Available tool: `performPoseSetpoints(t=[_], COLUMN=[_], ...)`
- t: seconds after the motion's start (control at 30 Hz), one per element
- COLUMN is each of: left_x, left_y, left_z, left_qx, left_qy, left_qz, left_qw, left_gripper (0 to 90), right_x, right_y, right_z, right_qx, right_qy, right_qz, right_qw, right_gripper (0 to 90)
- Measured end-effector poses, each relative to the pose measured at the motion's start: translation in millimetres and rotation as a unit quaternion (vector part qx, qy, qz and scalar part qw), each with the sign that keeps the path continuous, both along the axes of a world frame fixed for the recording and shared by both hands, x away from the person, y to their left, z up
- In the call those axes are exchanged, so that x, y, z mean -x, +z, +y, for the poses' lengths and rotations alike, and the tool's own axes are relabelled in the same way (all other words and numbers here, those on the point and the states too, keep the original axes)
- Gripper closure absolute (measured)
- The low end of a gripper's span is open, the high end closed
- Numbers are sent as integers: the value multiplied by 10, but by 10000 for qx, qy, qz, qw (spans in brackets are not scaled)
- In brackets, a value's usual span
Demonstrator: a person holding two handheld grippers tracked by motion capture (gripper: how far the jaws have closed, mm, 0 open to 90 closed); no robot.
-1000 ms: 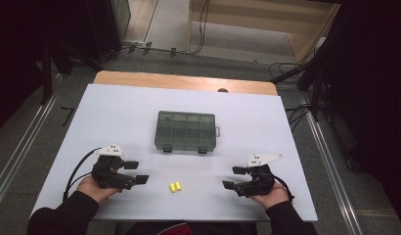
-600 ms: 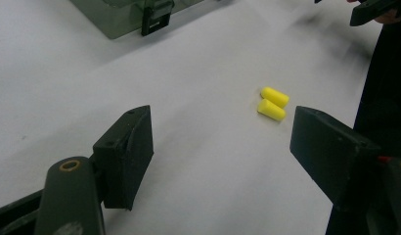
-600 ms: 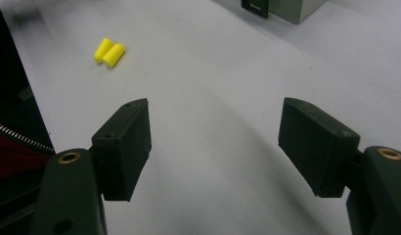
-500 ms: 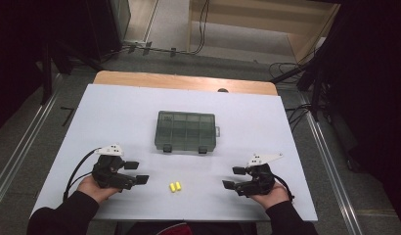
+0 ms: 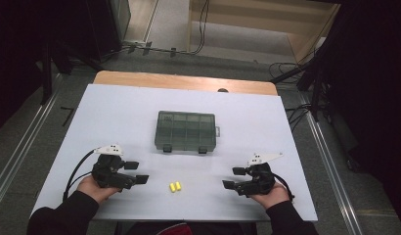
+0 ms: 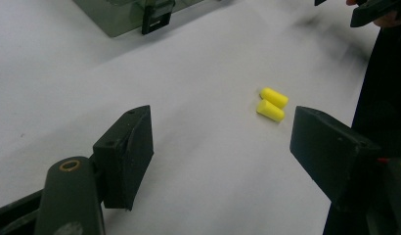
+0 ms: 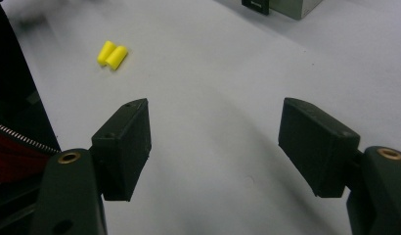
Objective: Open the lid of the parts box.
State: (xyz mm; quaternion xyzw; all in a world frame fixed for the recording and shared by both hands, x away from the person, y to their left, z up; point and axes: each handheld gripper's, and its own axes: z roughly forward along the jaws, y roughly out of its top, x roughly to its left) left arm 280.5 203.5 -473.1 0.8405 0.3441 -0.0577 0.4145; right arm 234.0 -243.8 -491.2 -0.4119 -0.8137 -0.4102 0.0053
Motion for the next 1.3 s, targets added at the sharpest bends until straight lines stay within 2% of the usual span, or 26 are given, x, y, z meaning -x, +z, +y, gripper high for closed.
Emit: performPoseSetpoints(t=[0.2,0.33,0.37,0.47,0.57,0.8,1.3], left_x=[-2,-2,-2,-1,-2,-10,-15], left_y=[4,5,6,7,7,3,5], left_z=[7,5,6,7,6,7,9], left_qx=[-20,-27,-21,-16,3,33,44], left_qy=[-6,-18,-29,-27,11,15,40], left_qz=[-13,-25,-20,-22,24,20,5], left_qw=[10000,10000,10000,10000,10000,10000,10000], left_gripper=[244,245,244,245,245,245,245], right_x=[-18,-58,-85,-104,-147,-207,-399], right_y=[6,16,19,25,21,52,136], right_z=[-17,-37,-44,-50,-64,-80,-45], right_qx=[10,14,8,-16,-128,-95,-28], right_qy=[-103,-278,-352,-427,-463,-582,-483], right_qz=[-6,-100,-198,-230,-80,-228,-314], right_qw=[9999,9996,9992,9988,9988,9980,9983], right_gripper=[259,248,247,247,248,248,248])
